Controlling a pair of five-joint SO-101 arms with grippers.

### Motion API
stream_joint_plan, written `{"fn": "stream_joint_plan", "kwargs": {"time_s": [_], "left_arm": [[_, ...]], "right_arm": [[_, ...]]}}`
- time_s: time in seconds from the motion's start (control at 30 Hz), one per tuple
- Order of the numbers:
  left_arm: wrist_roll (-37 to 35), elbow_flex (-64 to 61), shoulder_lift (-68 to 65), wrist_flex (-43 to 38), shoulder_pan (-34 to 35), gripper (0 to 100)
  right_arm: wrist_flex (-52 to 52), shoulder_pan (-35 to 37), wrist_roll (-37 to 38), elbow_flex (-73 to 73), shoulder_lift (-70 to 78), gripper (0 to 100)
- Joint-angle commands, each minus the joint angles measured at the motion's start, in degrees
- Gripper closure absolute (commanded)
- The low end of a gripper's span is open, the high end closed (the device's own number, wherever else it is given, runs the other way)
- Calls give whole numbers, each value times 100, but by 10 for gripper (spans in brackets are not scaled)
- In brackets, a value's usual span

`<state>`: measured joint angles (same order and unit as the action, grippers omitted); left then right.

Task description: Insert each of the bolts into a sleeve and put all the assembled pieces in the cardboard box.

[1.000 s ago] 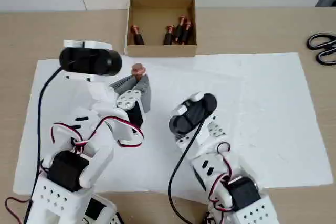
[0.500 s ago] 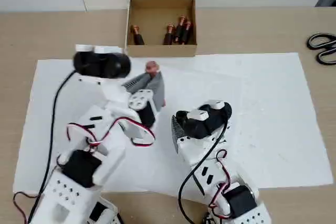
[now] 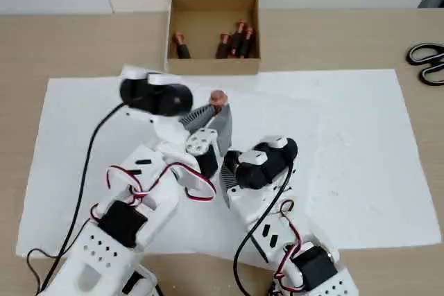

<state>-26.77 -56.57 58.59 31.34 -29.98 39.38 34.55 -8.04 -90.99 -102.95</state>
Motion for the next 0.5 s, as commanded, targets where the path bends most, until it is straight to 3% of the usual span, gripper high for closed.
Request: {"fn": "stream_joint_plan", "kwargs": {"time_s": [0.0, 0.47], "left_arm": [[167, -119, 114, -176, -79, 994], [202, -470, 123, -176, -123, 994]], "right_arm": [[-145, 22, -26, 35, -92, 995], [-145, 22, -26, 35, -92, 995]]}}
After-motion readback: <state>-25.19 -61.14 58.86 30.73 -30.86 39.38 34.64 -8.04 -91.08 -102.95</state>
